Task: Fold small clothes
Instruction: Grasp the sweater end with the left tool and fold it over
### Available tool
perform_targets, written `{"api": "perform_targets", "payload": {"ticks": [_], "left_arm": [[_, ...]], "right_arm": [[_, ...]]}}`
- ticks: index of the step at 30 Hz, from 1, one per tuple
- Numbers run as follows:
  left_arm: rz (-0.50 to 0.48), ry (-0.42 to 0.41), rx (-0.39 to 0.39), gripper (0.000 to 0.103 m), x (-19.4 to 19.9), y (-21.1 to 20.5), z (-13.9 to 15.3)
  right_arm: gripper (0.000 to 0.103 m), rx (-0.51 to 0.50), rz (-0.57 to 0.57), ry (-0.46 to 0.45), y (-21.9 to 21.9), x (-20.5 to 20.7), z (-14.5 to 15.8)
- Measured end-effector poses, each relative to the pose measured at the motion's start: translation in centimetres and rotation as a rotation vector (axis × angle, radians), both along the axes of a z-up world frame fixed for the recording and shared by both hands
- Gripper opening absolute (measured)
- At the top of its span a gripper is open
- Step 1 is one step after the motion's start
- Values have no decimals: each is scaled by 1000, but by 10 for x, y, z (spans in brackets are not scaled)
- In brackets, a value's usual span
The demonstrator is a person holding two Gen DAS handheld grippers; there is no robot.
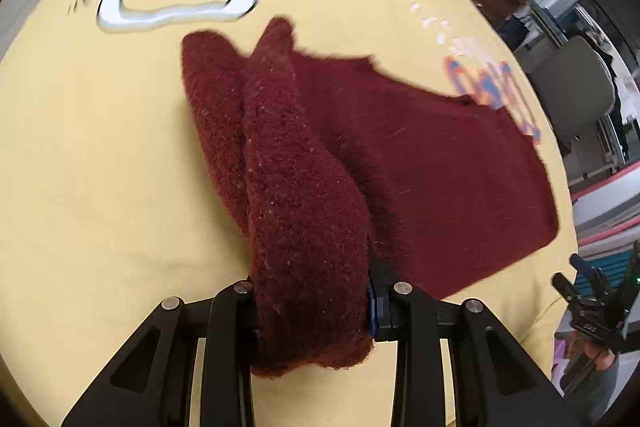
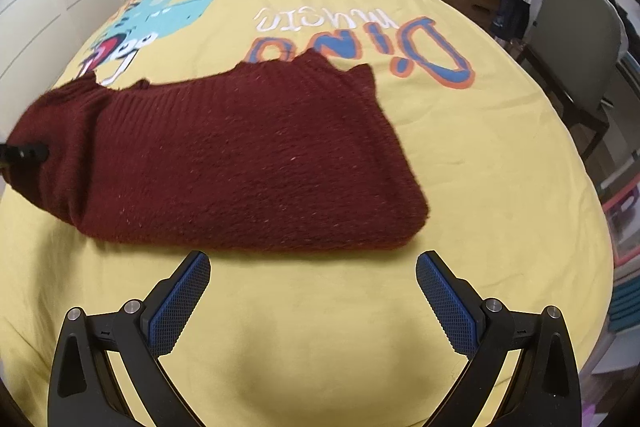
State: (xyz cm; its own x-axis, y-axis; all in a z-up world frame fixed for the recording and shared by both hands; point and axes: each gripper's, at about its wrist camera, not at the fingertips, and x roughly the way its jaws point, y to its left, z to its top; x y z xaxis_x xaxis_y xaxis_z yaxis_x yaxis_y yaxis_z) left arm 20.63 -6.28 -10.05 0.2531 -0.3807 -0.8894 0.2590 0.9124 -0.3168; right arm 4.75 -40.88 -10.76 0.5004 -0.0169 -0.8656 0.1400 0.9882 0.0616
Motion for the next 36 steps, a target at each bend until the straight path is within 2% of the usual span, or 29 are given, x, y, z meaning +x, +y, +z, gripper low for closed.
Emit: {"api": "perform_targets", "payload": {"ticks": [4,6,11,14,18,20,23,26,27,32,35,36], "left_arm": [[-53,-44,-30,26,-3,-34,36],[-93,-74,-16,26,-2,-60,52],[-187,-103,-6,25,-2,-142,71],[-248,-105,21,25,1,-201,65],[-330,-92,71,25,-16,-264,44],[-367,-88,130,25,-25,-290,25],[-347,-64,217,25,-31,-313,-7],[-321,-52,283,32,-33,-320,-26],[-314,-56,292,37,-33,-321,-28],[-300,-56,326,42,-30,-323,-26],[-295,-56,290,66,-30,-316,-12],[-291,-56,277,80,-30,-315,-7]], "right_arm": [[103,5,-22,-23,-18,-2,8],[103,10,-36,-36,-29,-4,13],[103,6,-84,-51,-62,-9,23],[103,8,-115,-46,-81,-15,23],[103,15,-148,-24,-100,-23,16],[103,24,-160,-8,-108,-29,10],[103,30,-170,22,-115,-36,1],[103,31,-173,39,-118,-40,-6],[103,32,-173,42,-119,-41,-7],[103,40,-178,38,-122,-44,-8],[103,38,-176,34,-122,-43,-5],[103,38,-173,33,-121,-43,-3]]}}
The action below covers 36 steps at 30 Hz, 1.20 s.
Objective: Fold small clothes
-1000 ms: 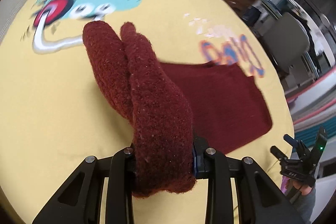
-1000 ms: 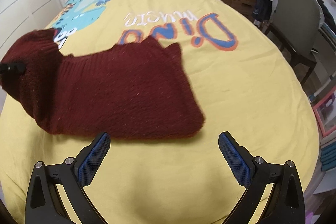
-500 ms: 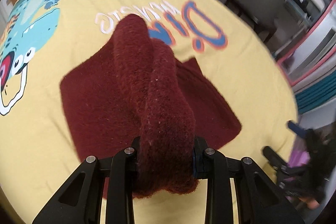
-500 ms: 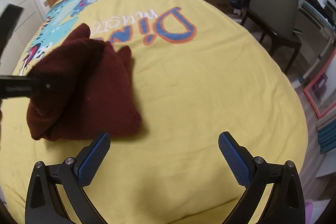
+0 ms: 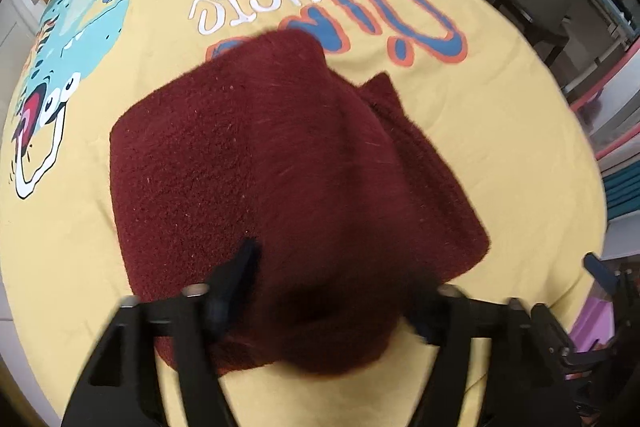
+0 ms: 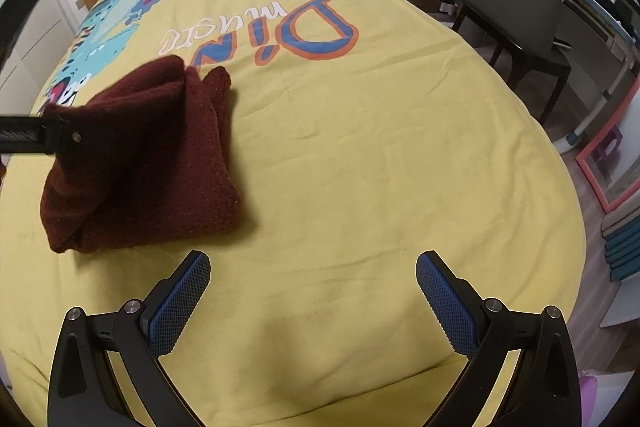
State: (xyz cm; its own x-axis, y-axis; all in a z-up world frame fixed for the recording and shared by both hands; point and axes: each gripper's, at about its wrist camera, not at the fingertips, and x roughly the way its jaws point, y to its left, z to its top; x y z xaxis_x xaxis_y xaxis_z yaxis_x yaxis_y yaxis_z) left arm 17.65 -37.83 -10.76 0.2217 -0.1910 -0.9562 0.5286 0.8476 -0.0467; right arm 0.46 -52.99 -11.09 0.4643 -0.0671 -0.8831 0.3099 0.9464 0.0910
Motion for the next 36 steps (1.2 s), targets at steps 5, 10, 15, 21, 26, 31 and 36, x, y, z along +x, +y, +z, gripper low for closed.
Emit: {"api": "perform_targets", "payload": {"ticks": [5,10,15,21,26,31,36], "left_arm": [[5,-3,-65,102,0,18,31],[33,-13,-118,102,1,49,57],[94,-54,-137,102,6,92,72],[170,-77,-82,102,8,151,66],[237,-34,-80,102,6,194,41],[275,2,-94,102,1,223,26],[282,34,-110,102,0,234,17]], "right_arm": [[103,-41,40,-14,11,7,15],[103,-66,124,-47,31,27,43],[103,-99,231,-73,62,63,74],[102,-61,327,-14,100,128,91],[68,76,373,136,122,177,63],[51,139,361,292,129,196,14],[30,175,331,341,117,188,-13]]}}
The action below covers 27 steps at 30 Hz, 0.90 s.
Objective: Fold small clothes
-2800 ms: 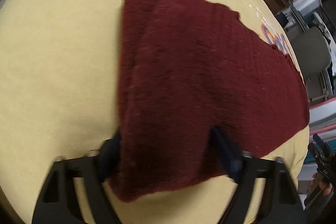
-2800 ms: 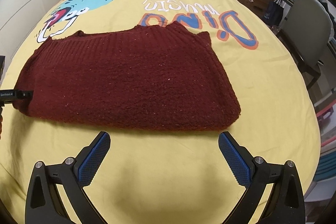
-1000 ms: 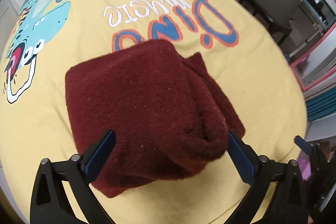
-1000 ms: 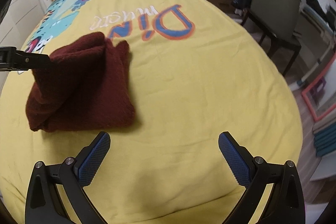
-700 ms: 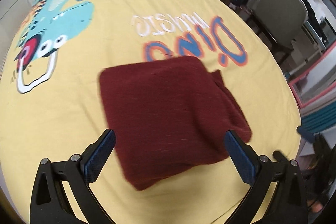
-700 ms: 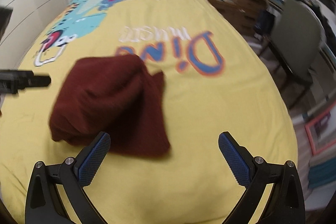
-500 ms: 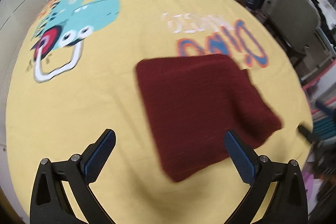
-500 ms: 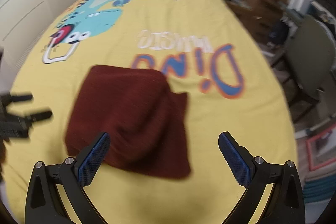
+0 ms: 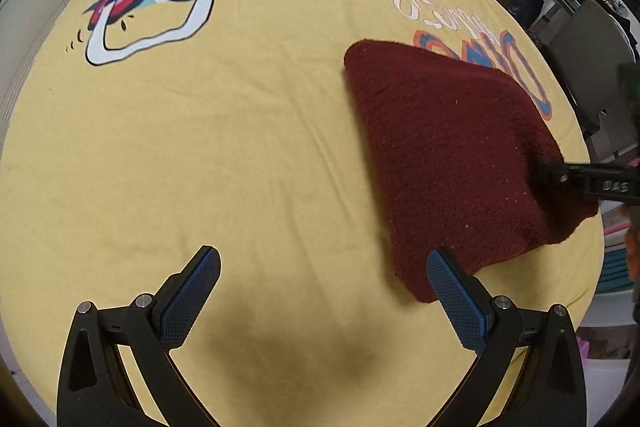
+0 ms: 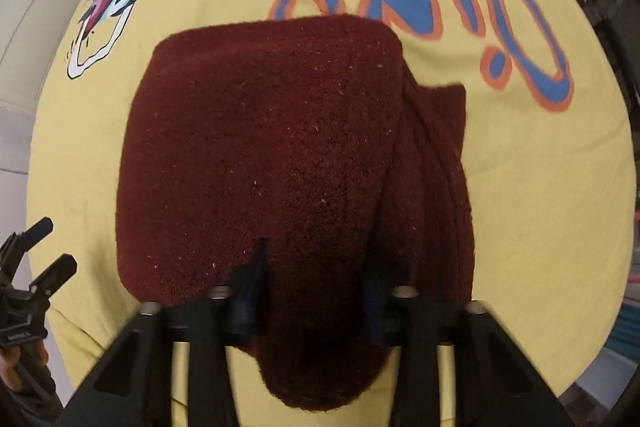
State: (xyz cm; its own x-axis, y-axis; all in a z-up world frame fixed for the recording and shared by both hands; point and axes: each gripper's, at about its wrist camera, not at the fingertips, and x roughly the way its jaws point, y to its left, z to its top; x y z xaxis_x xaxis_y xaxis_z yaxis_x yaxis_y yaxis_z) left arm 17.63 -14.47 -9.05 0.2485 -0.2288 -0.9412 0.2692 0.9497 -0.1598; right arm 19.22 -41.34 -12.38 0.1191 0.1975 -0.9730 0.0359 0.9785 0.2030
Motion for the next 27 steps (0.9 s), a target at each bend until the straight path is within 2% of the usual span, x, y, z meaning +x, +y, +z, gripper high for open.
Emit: {"api": "perform_targets", "payload": {"ticks": [4,7,12,16,20,22,25,27], "left_arm": [[-15,-6,5,102,-1,-4,-1],[-25,1,-3,102,0,-9,-2],[-54,-8,-1,102,0,-24,0],[-71,-8,-3,102,1,-36,0],[-87,-13,4,102,-1,-47,-1],[-95,2,10,102,-1,-53,-5],[-113,14,31,102,-1,-59,-10],[-117,17,38,102,0,-63,-12]], "right_arm": [[22,37,-36,-76,-21,-12,13],[20,14,-42,-135,-35,-22,30],[19,-37,-55,-173,-59,-41,43],[19,-62,-80,-148,-79,-56,26],[22,-42,-103,-111,-80,-58,-5],[48,-59,-118,-105,-78,-59,-13],[69,-77,-130,-110,-79,-58,-14],[76,-70,-140,-114,-82,-54,-11]]}}
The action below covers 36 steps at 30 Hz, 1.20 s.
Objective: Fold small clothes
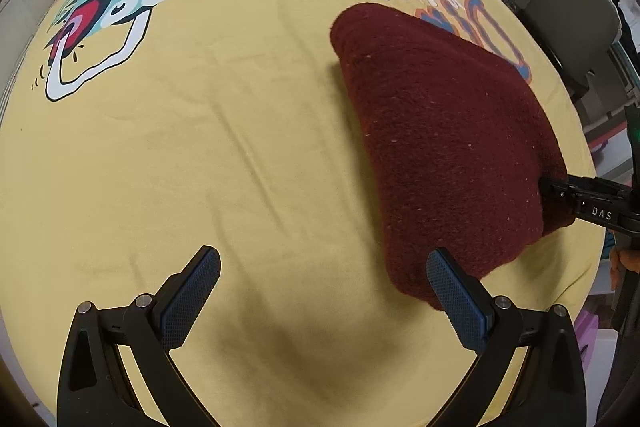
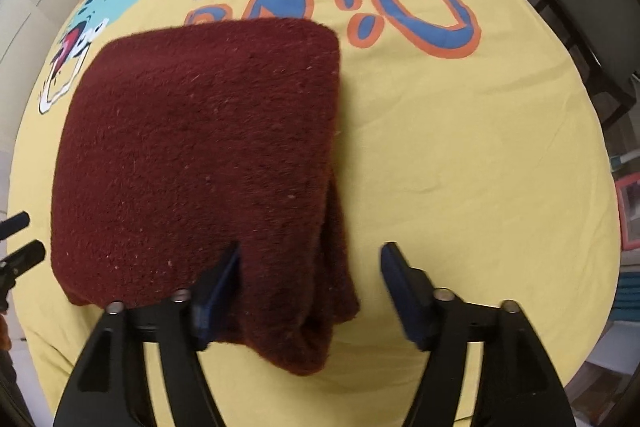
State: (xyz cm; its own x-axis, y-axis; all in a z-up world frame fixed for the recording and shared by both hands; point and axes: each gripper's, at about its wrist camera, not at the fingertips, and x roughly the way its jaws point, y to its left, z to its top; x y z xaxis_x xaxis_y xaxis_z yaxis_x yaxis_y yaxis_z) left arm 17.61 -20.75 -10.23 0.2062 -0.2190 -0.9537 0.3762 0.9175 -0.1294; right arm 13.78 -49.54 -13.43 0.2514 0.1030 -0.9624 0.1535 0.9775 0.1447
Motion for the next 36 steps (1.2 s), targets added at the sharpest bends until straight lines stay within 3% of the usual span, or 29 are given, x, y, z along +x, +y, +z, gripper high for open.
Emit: {"api": "perform_targets", "payload": {"ticks": [8,11,13,20,27,32,36], "left_arm": [[1,23,-4,102,14,-9,-2],[12,23,-27,102,24,-15,3],[16,15,-35,102,32,-22,6],[19,56,-60,102,54,-60,-9],[22,98,-35,102,59,-75,-44],[46,97,-78,103,57,-68,-59],[40,85,-81,103,57,-68,-62]], "right_arm": [[83,19,9,-66,-6,9,29],[90,59,19,-89,-1,19,36],[102,67,35,-85,5,30,33],[102,39,63,-16,15,43,-5],[102,121,66,-30,6,39,-32],[102,200,45,-13,-1,39,-47],[96,260,22,8,-2,39,-54]]}}
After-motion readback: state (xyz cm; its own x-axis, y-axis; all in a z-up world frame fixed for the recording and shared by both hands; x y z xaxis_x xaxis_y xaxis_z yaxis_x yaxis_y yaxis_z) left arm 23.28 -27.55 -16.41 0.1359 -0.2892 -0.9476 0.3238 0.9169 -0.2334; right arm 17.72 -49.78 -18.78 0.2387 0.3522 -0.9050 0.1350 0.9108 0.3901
